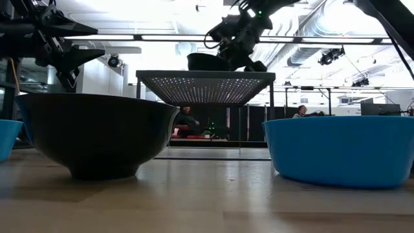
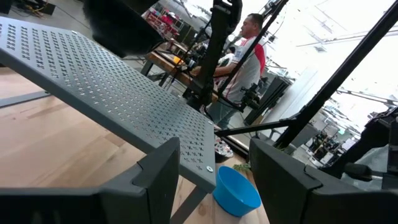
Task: Pick & Place Mini bowls
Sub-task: Put the white patterned bowl on the shelf
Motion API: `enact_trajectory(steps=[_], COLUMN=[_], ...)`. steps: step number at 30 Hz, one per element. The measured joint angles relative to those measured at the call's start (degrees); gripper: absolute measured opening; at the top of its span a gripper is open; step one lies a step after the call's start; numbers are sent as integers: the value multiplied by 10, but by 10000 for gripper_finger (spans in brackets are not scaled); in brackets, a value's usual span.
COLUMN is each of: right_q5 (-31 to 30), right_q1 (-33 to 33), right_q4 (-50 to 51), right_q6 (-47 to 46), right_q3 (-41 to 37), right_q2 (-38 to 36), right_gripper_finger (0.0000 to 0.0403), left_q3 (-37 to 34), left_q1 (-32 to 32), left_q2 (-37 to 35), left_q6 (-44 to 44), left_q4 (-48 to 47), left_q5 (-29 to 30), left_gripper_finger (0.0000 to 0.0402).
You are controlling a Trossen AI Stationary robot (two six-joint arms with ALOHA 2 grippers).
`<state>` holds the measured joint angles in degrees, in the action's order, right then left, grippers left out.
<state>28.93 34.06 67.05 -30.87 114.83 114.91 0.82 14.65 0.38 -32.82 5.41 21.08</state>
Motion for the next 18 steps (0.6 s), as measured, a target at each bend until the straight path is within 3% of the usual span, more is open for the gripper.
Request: enact_trajectory(steps=[10, 18], right_q5=[-64, -64], right_q1=[0, 0], right_q4=[15, 21], right_q6=[-13, -12], right_q3=[0, 0], right_q2=[4, 4], right_gripper_finger=[0, 0], left_q3=[0, 0], left_q1=[0, 0], left_q2=[0, 0], left_q6=[0, 0], left_q4=[0, 0], left_q5=[0, 0], left_gripper_finger=[190, 190])
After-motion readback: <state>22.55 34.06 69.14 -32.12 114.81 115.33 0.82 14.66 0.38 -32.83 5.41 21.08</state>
